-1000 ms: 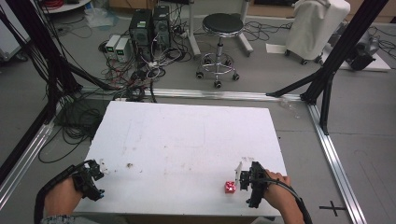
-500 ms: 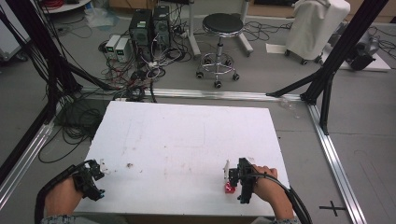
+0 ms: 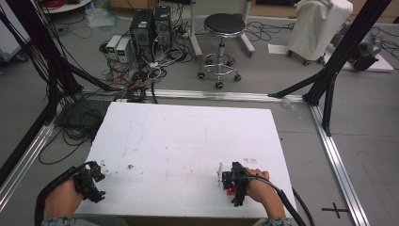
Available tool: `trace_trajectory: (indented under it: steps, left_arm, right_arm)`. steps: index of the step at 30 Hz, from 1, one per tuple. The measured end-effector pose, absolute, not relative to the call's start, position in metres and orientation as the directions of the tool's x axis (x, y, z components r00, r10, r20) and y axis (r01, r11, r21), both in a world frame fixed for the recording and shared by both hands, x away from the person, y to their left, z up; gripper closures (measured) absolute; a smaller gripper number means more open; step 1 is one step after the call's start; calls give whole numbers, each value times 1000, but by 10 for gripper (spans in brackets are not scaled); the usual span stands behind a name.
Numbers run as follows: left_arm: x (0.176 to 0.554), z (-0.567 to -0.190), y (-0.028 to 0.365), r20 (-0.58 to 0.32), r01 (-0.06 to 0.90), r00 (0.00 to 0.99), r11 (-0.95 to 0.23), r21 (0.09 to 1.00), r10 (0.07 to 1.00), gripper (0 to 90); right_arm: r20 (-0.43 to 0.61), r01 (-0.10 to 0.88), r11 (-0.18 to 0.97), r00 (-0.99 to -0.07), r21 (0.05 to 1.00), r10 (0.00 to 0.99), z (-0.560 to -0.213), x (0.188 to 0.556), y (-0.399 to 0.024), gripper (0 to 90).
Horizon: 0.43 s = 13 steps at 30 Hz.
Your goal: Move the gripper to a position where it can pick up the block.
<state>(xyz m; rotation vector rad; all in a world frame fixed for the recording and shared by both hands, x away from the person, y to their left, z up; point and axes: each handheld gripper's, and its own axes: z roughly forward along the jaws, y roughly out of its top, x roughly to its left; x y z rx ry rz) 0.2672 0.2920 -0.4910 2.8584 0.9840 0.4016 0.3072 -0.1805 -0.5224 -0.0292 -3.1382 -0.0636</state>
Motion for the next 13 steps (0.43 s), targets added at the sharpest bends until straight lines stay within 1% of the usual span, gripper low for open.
trace_trajectory:
  steps: [9, 13]
  left_arm:
    - [267, -491, 292, 214, 592, 758, -787, 172, 616, 217]
    - [267, -491, 292, 217, 591, 757, -787, 175, 617, 217]
  right_arm:
    - [14, 16, 1000, -1000, 18, 15, -528, 308, -176, 11]
    - [5, 13, 1000, -1000, 23, 13, -526, 307, -175, 11]
